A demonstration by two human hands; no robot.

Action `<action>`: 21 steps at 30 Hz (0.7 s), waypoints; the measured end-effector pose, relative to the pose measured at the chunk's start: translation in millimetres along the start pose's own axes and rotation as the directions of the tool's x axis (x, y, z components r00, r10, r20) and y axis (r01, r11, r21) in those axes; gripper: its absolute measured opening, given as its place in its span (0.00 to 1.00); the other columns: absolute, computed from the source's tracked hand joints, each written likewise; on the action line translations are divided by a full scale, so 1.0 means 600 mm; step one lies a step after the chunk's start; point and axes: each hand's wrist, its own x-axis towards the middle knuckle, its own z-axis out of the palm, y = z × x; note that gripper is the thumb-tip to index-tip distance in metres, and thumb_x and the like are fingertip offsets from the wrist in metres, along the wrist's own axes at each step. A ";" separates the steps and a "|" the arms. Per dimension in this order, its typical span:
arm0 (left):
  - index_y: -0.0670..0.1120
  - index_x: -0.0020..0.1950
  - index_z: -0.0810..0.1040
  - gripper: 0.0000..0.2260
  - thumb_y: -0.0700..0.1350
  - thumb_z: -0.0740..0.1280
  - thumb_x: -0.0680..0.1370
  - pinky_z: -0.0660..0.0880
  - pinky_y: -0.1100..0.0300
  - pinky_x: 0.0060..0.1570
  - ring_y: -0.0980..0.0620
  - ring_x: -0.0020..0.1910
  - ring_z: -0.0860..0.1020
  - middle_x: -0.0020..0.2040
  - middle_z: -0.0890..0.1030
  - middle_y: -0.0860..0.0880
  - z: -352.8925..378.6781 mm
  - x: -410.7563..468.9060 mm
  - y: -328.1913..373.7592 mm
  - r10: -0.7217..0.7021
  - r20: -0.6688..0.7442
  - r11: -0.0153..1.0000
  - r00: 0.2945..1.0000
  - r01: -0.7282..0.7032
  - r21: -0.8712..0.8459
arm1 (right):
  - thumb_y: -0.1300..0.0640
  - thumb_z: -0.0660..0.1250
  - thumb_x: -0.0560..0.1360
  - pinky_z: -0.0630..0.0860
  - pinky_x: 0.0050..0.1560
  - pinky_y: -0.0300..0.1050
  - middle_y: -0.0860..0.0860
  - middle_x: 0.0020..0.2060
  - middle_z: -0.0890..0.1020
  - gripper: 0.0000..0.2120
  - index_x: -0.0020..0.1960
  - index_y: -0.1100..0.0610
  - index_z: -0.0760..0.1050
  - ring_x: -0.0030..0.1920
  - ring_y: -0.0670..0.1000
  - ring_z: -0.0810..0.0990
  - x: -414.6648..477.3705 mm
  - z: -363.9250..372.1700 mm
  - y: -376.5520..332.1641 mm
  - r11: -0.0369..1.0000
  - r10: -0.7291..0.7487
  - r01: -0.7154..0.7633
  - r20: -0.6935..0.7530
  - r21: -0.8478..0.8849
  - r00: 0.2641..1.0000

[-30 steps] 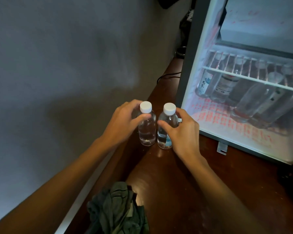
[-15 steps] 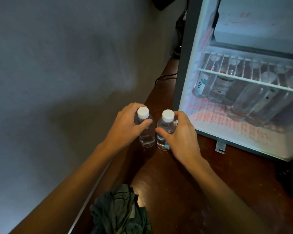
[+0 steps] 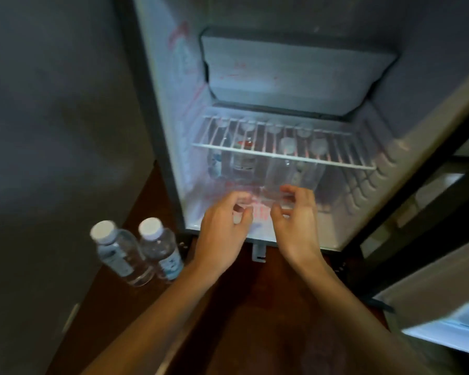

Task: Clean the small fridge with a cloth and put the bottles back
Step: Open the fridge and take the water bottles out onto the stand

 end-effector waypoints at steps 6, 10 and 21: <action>0.46 0.73 0.67 0.26 0.45 0.70 0.77 0.72 0.60 0.60 0.53 0.63 0.75 0.66 0.77 0.49 0.115 0.109 0.011 -0.079 0.067 0.994 0.995 0.083 -0.064 | 0.68 0.67 0.73 0.57 0.62 0.30 0.58 0.65 0.66 0.29 0.71 0.65 0.61 0.65 0.52 0.64 0.056 -0.036 0.023 0.992 -0.010 -0.010 -0.157 -0.123 0.988; 0.41 0.72 0.65 0.28 0.46 0.72 0.76 0.69 0.66 0.52 0.44 0.62 0.76 0.66 0.76 0.41 0.148 0.157 0.018 -0.123 0.056 0.992 0.991 0.125 -0.035 | 0.64 0.64 0.78 0.58 0.71 0.45 0.58 0.72 0.61 0.30 0.75 0.64 0.54 0.72 0.54 0.60 0.081 -0.012 0.015 0.989 0.066 -0.076 -0.086 -0.125 0.994; 0.43 0.65 0.75 0.30 0.55 0.78 0.68 0.73 0.61 0.56 0.49 0.60 0.76 0.61 0.76 0.46 0.136 0.142 -0.003 -0.043 -0.114 0.998 0.993 0.047 0.037 | 0.61 0.69 0.76 0.52 0.77 0.46 0.61 0.75 0.57 0.34 0.77 0.63 0.57 0.76 0.60 0.56 0.110 -0.011 0.040 0.981 0.044 -0.073 -0.162 -0.179 0.986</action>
